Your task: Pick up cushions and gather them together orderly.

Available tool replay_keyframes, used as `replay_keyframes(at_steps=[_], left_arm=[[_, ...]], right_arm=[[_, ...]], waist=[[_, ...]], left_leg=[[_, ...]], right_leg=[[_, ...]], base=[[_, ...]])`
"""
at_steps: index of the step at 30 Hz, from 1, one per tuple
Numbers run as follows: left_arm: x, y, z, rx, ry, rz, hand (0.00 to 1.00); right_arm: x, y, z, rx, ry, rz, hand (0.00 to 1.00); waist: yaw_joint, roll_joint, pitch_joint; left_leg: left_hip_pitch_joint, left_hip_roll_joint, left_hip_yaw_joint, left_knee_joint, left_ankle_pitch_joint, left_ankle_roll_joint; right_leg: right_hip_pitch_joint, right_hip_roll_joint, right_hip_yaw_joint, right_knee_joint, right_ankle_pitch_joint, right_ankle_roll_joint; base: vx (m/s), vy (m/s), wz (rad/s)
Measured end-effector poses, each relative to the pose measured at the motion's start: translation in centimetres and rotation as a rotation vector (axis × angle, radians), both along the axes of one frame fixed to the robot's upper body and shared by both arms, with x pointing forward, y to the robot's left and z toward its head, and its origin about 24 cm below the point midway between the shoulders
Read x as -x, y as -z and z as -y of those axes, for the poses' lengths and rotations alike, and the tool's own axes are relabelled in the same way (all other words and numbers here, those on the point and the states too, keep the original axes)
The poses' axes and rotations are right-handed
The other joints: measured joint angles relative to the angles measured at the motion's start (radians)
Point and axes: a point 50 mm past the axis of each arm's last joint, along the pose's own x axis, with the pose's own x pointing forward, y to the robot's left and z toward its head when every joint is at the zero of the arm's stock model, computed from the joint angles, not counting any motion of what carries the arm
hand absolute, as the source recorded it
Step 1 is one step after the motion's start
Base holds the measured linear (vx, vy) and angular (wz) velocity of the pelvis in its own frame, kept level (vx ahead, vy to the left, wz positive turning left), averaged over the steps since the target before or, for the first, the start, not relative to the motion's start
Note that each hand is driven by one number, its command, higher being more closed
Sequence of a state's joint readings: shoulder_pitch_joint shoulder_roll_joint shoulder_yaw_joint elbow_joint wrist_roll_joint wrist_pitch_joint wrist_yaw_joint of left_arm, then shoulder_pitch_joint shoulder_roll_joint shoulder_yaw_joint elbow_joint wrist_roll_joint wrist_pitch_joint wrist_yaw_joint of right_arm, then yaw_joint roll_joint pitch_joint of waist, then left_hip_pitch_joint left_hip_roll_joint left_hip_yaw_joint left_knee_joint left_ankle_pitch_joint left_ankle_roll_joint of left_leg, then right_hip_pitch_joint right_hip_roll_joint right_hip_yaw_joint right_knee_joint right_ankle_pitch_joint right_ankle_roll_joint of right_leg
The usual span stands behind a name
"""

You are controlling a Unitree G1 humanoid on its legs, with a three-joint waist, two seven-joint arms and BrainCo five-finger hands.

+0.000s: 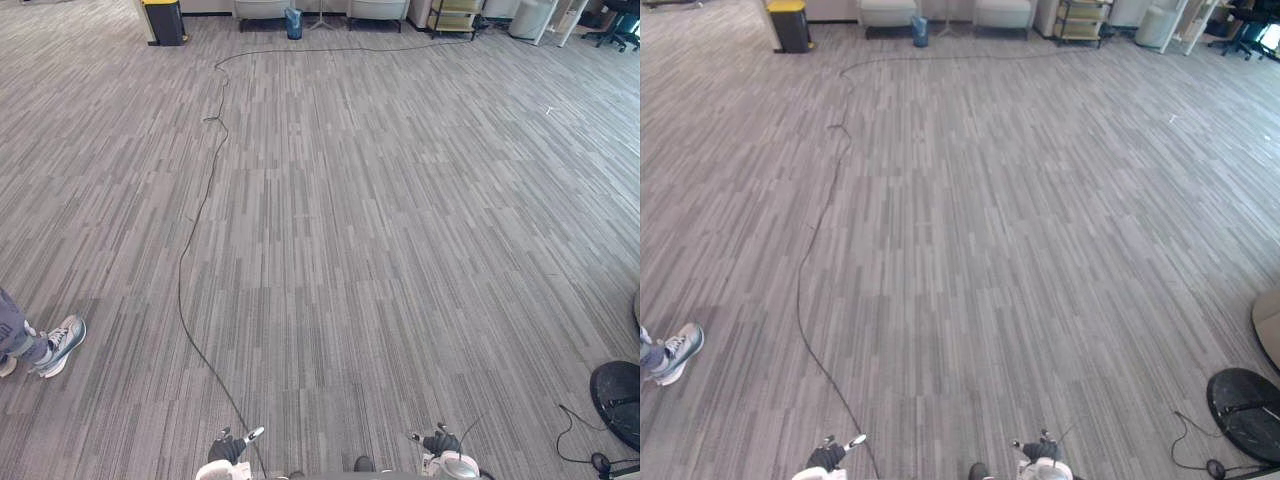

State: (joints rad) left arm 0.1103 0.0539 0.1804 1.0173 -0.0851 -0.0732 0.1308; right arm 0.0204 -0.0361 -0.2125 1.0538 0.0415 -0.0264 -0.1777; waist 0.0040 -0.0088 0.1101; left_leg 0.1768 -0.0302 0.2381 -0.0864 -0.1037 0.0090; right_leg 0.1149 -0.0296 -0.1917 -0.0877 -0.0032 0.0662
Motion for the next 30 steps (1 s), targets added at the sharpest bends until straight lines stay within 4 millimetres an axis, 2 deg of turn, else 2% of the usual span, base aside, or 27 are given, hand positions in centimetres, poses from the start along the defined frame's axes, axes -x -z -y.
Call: replay_keyframes(at_steps=[13,21,30], left_arm=[[0.27,0.14,-0.25,0.005,-0.024,-0.022,0.0],[-0.38,0.04,-0.11,-0.015,0.07,-0.025,0.0],[-0.51,0.02,-0.04,-0.015,0.094,-0.024,0.0]], right_arm=[[0.29,0.31,-0.49,-0.053,0.09,-0.014,0.0],[0.37,0.35,-0.53,-0.073,0.113,-0.009,0.0],[0.7,0.45,-0.52,-0.094,0.138,-0.01,0.0]], waist=[[0.0,-0.007,0.005],[0.001,-0.013,0.015],[0.001,-0.013,0.017]], left_leg=[[-0.001,0.0,-0.003,-0.002,0.001,0.002],[0.002,-0.002,-0.007,-0.014,0.003,0.005],[0.001,-0.003,-0.011,-0.014,0.003,0.004]], right_leg=[[0.001,0.0,-0.008,0.0,-0.001,0.0],[-0.001,0.0,-0.018,0.0,-0.003,0.001],[-0.001,0.0,-0.025,0.0,-0.003,0.001]], base=[[-0.05,-0.02,0.01],[-0.03,-0.014,0.01],[-0.03,-0.012,0.01]])
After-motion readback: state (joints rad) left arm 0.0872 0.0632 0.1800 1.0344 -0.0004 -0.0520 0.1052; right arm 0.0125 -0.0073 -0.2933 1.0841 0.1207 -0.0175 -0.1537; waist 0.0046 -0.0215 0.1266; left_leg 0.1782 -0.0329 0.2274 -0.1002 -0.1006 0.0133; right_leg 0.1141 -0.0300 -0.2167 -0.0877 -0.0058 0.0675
